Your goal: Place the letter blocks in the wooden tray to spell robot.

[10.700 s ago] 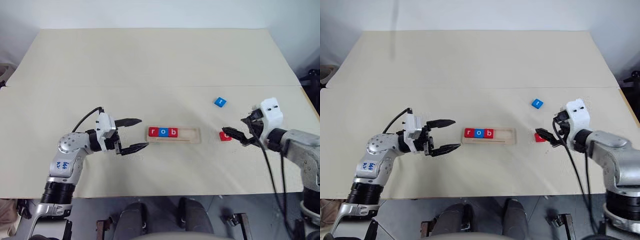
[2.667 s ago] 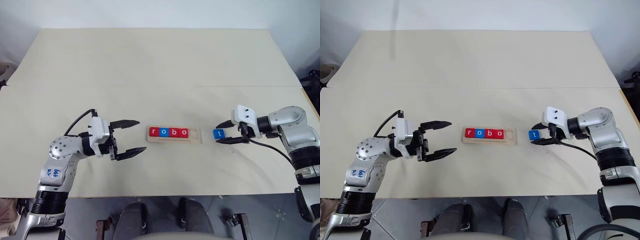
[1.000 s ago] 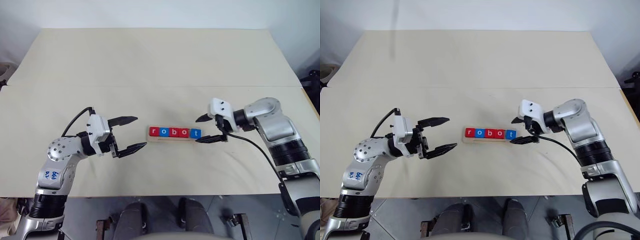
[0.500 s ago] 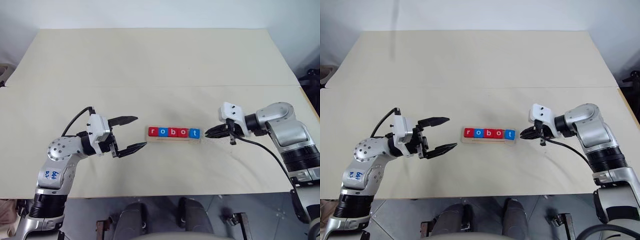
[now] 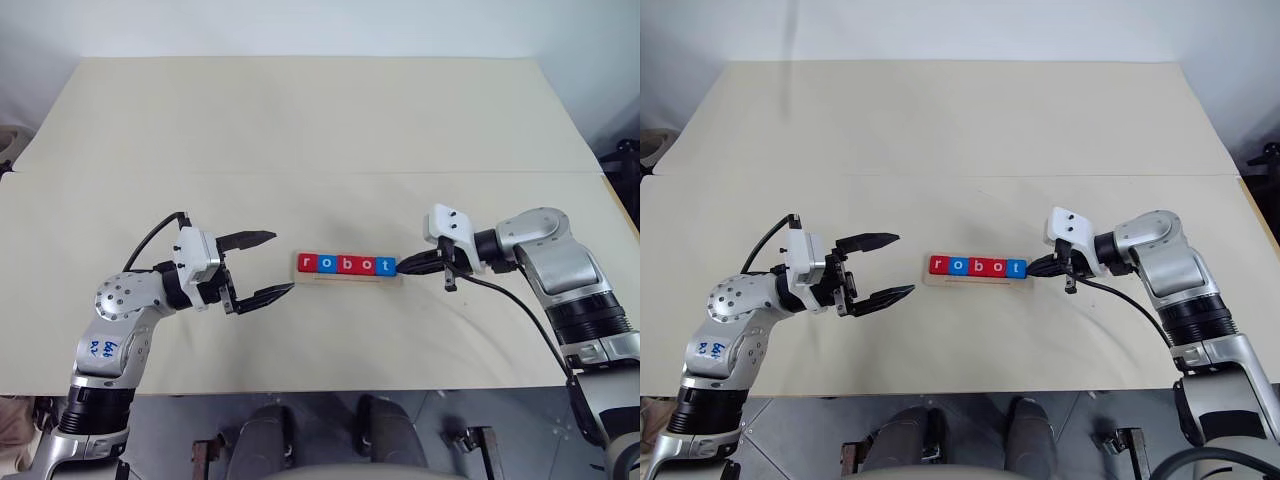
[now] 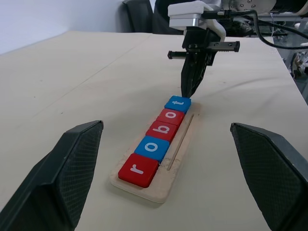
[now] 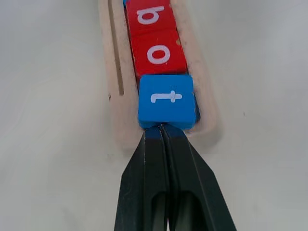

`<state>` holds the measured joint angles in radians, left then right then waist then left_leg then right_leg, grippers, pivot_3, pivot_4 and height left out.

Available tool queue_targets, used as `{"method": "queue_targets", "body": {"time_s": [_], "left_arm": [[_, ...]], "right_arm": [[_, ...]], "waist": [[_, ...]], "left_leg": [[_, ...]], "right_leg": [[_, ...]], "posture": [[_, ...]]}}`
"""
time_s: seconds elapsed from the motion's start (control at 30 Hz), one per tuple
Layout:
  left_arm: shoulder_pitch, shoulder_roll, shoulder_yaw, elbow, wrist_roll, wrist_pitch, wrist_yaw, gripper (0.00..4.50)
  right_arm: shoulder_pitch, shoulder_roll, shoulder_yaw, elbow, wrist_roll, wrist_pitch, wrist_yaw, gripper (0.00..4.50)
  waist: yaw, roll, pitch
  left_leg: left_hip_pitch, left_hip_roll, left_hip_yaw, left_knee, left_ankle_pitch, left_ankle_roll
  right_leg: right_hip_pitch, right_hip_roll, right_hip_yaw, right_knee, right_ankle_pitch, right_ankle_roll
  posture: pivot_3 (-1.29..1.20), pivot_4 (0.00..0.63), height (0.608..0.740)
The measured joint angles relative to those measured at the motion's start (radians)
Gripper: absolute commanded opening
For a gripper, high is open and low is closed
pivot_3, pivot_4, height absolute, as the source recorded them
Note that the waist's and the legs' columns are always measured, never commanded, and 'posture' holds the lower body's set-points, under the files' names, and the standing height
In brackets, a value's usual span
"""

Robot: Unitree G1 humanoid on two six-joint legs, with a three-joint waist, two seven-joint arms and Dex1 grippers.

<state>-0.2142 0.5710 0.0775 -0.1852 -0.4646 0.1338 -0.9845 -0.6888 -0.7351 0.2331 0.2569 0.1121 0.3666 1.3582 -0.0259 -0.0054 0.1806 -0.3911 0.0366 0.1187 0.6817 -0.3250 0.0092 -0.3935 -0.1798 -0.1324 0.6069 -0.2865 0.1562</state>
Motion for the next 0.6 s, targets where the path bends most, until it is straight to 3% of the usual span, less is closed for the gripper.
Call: {"method": "queue_targets", "body": {"time_s": [0.33,0.53,0.6], "left_arm": [[0.021,0.0,0.0,0.0,0.0,-0.003,-0.002,4.5],[0.044,0.024,0.008,0.004,0.0,-0.004,-0.014,4.5],[0.072,0.055,0.03,0.012,0.001,-0.011,-0.032,4.5]], "right_arm": [[0.005,-0.006,-0.013,-0.031,0.021,-0.005,-0.005,0.04],[0.109,-0.036,-0.129,-0.075,0.11,-0.054,0.007,0.04],[0.183,-0.057,-0.203,-0.117,0.193,-0.023,0.037,0.4]], "waist": [[0.0,0.0,0.0],[0.005,0.0,0.0],[0.005,0.0,0.0]], "left_leg": [[0.0,0.0,0.0,0.0,0.0,0.0],[0.0,0.0,0.0,0.0,0.0,0.0],[0.0,0.0,0.0,-0.001,0.0,0.0]], "right_leg": [[0.0,0.0,0.0,0.0,0.0,0.0],[0.0,0.0,0.0,0.0,0.0,0.0],[0.0,0.0,0.0,-0.001,0.0,0.0]], "posture": [[0.0,0.15,0.74],[0.0,0.15,0.74],[0.0,0.15,0.74]]}}
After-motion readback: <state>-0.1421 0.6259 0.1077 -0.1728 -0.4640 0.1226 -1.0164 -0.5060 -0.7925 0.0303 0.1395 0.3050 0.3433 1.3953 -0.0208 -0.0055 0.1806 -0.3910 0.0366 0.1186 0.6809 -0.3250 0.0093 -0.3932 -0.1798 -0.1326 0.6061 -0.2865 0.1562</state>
